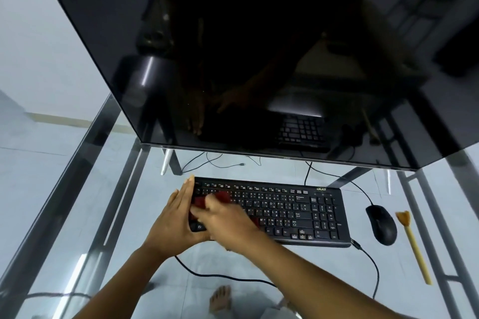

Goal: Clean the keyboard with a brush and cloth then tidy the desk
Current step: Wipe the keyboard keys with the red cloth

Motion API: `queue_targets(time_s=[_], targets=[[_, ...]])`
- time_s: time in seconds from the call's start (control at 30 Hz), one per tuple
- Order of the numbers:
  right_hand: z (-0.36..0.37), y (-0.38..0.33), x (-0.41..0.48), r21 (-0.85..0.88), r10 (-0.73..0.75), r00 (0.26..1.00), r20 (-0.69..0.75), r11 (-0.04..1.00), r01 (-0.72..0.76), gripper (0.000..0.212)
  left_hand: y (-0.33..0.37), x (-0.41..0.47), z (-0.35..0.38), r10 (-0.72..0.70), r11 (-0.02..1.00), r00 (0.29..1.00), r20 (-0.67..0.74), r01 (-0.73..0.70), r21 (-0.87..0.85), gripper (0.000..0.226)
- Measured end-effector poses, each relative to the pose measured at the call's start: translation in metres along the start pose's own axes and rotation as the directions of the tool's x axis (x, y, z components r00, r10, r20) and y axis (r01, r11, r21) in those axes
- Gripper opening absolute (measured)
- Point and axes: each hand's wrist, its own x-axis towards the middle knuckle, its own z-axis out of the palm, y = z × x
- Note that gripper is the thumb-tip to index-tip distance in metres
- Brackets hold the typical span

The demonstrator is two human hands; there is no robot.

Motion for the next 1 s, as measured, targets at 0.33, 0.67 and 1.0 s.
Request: queue_targets(time_s=[0.33,0.67,1.0], targets=[[0.003,0.016,-0.032,-0.022,-0.035,0.999,-0.035,0.999,0.035,0.045,0.001,-0.001,-0.002,0.004,1.000,1.000,-0.010,-0.004,-0.007,0.137],[0.012,0.046,-0.089,-0.085,0.079,0.996,-0.027,0.993,-0.081,0.060,0.002,-0.001,-0.002,0.022,1.000,1.000,0.004,-0.022,0.016,0.135],[0.011,0.054,-0.079,-0.100,0.226,0.961,-0.159,0.965,-0.243,0.051,-0.001,-0.002,0.002,0.062,0.975,0.998,0.014,-0.063,0.212,0.116]])
